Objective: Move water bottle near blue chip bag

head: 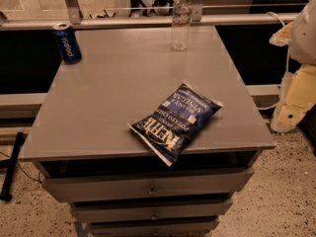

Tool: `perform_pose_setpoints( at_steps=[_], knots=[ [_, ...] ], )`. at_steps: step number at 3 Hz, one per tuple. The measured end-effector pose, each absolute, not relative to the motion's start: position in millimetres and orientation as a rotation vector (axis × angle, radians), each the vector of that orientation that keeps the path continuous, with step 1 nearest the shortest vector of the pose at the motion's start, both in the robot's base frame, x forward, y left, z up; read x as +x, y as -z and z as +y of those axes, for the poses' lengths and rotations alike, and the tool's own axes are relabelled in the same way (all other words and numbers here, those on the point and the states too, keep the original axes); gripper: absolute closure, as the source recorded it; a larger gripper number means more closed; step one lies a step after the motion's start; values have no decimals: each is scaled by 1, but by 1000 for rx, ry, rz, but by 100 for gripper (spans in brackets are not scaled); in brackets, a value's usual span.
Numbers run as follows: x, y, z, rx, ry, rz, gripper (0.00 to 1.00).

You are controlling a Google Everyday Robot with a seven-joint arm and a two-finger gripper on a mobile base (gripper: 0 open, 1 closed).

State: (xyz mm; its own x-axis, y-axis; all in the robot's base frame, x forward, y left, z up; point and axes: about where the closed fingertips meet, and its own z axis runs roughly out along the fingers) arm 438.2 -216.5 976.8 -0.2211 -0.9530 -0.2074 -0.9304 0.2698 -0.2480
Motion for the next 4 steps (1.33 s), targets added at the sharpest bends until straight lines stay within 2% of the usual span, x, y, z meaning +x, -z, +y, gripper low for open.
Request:
perform_pose_setpoints(
  at_steps=[2, 3, 4],
  knots=[
    [447, -978, -216, -1694, 107, 2212, 0],
    [479, -975, -209, -1632, 97, 2150, 0],
    [536, -970, -194, -1544, 65, 2062, 0]
  ],
)
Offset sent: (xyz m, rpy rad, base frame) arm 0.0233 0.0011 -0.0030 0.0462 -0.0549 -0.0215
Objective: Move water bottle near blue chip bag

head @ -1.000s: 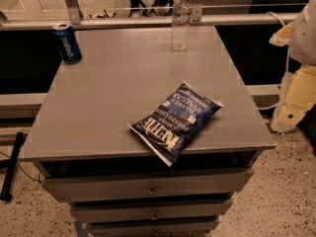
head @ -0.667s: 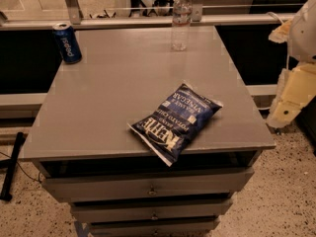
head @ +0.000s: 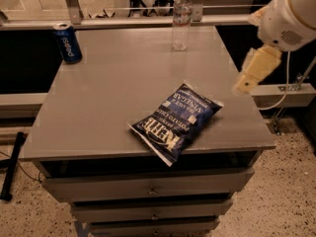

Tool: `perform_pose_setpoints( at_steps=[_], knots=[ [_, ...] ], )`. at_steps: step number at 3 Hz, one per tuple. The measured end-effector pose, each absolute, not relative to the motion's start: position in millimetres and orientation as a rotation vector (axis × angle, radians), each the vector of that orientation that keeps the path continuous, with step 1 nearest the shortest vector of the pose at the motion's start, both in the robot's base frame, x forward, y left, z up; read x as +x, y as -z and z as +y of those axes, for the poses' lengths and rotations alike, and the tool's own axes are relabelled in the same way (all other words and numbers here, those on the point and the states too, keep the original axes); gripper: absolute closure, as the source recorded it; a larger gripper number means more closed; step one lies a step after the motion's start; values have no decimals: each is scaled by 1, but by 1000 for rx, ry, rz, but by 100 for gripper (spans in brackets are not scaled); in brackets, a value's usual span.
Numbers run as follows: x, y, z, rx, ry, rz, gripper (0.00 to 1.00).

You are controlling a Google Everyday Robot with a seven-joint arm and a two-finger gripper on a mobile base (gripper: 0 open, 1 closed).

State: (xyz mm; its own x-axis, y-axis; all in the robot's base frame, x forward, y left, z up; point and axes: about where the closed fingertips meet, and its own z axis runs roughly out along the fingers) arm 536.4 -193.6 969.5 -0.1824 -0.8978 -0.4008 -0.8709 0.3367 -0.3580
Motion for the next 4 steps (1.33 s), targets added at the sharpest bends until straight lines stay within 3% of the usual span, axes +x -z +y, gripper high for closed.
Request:
perform_pose_setpoints(
  at_steps=[1, 3, 4],
  knots=[
    [605, -972, -176, -1411, -16, 1964, 0],
    [615, -967, -171, -1355, -34, 1941, 0],
    [647, -952, -166, -1221, -69, 1913, 0]
  ],
)
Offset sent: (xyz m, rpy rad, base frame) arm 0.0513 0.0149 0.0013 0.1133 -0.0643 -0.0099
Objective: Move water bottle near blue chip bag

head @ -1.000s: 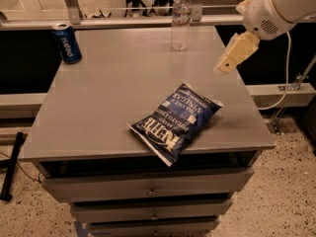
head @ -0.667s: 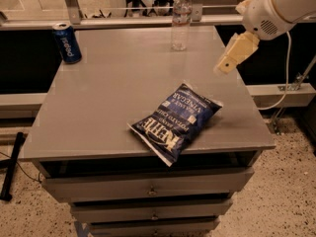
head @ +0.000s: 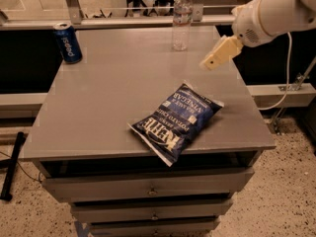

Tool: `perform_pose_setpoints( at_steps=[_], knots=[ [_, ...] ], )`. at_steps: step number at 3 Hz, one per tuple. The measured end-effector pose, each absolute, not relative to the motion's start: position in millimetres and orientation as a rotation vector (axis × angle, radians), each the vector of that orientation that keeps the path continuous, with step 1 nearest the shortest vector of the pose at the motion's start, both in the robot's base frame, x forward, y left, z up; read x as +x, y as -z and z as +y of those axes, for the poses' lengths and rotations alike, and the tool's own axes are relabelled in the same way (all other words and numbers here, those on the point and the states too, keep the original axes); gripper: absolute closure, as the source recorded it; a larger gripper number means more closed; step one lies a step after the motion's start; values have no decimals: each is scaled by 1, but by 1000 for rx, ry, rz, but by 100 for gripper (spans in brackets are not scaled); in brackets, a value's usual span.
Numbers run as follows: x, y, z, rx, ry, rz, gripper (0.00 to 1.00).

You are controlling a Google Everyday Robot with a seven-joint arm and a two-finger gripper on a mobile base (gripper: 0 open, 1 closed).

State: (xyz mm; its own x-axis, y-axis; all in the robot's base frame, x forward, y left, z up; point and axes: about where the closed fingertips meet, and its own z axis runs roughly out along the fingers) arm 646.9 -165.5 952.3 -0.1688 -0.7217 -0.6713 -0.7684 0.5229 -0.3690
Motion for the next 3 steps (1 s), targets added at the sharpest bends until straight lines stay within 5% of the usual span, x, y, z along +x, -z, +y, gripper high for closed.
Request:
perform_pose_setpoints(
  at_steps=[3],
  knots=[
    [772, -921, -117, -930, -292, 1753, 0]
  ],
)
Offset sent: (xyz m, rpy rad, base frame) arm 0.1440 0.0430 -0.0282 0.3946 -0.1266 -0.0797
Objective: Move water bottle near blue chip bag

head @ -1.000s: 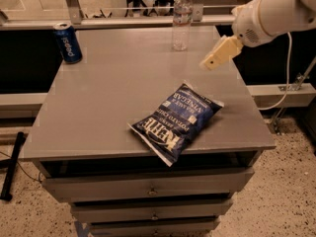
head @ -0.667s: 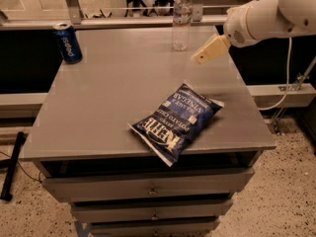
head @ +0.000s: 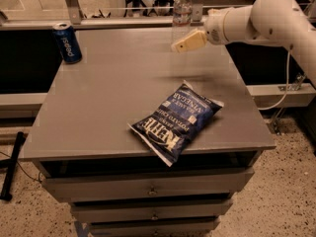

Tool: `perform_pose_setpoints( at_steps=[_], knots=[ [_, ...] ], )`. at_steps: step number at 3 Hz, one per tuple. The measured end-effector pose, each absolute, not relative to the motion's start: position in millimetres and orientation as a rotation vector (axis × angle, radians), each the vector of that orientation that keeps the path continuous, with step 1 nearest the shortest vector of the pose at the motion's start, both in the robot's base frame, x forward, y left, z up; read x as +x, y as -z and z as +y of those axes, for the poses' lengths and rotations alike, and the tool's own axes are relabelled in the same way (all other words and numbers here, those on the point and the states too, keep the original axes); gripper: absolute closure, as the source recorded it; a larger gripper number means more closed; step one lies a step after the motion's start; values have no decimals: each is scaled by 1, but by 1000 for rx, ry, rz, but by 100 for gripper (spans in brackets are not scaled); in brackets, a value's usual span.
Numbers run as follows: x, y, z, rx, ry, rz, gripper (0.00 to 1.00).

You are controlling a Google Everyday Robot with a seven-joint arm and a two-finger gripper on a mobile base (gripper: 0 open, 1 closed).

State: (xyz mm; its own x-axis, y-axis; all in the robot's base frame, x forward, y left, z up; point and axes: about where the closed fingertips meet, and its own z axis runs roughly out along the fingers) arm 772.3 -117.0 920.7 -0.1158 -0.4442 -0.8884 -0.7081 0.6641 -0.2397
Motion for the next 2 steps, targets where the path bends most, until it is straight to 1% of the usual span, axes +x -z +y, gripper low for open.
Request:
perform_pose_setpoints(
  at_steps=[1, 2],
  knots=[
    [809, -913, -106, -874, -349, 1673, 0],
    [840, -910, -102, -824, -363, 1599, 0]
  ],
)
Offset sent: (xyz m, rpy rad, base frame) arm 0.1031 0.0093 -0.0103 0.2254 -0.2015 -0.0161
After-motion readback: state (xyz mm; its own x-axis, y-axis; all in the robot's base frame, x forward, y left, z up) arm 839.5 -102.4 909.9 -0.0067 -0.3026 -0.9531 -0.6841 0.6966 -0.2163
